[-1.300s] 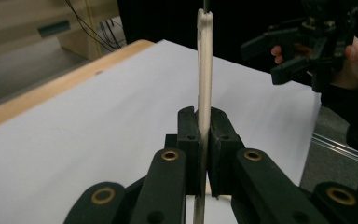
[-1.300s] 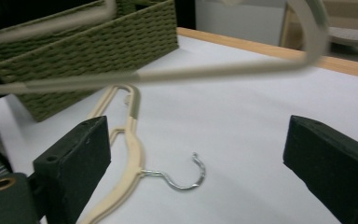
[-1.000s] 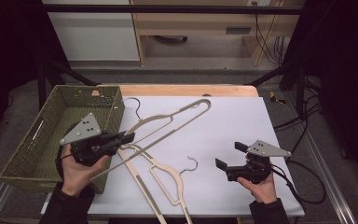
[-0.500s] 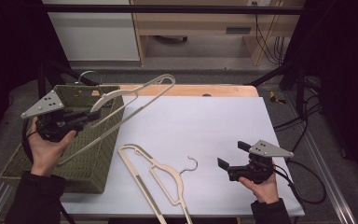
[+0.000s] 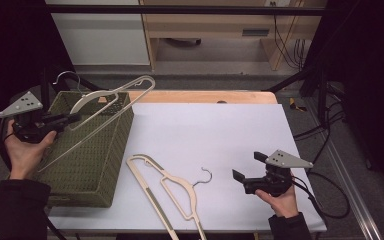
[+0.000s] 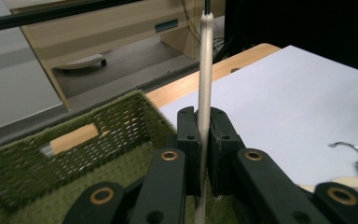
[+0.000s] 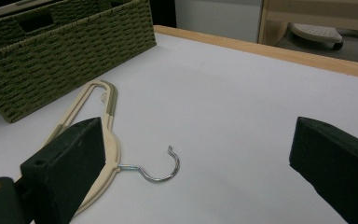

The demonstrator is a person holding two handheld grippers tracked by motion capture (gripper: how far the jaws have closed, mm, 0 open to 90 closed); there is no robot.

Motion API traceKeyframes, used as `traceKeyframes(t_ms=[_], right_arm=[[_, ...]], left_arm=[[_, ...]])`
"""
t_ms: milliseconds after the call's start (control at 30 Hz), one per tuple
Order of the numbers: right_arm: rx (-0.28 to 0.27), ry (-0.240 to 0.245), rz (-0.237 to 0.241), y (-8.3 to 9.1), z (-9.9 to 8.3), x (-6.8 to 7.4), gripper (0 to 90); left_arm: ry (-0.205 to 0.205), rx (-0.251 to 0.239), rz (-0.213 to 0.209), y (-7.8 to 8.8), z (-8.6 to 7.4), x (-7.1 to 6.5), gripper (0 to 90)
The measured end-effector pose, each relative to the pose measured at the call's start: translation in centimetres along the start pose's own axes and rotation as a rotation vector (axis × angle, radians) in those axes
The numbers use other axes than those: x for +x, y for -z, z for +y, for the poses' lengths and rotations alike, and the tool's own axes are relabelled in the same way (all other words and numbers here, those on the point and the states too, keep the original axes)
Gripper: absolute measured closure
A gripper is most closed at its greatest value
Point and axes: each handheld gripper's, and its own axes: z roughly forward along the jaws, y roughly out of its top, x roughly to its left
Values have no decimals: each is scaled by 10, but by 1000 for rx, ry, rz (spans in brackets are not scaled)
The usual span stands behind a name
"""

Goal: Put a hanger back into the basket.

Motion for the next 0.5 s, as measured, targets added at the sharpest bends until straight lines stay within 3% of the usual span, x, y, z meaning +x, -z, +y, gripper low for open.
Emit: traceKeyframes(t_ms=[133,500], right_arm=[[-1,1,0,0,0,0,41],[9,9,4,-2,-1,0,43]], left_arm=[[-13,17,24,2,-10,9,847],[2,29,79,10,-31,28,846]])
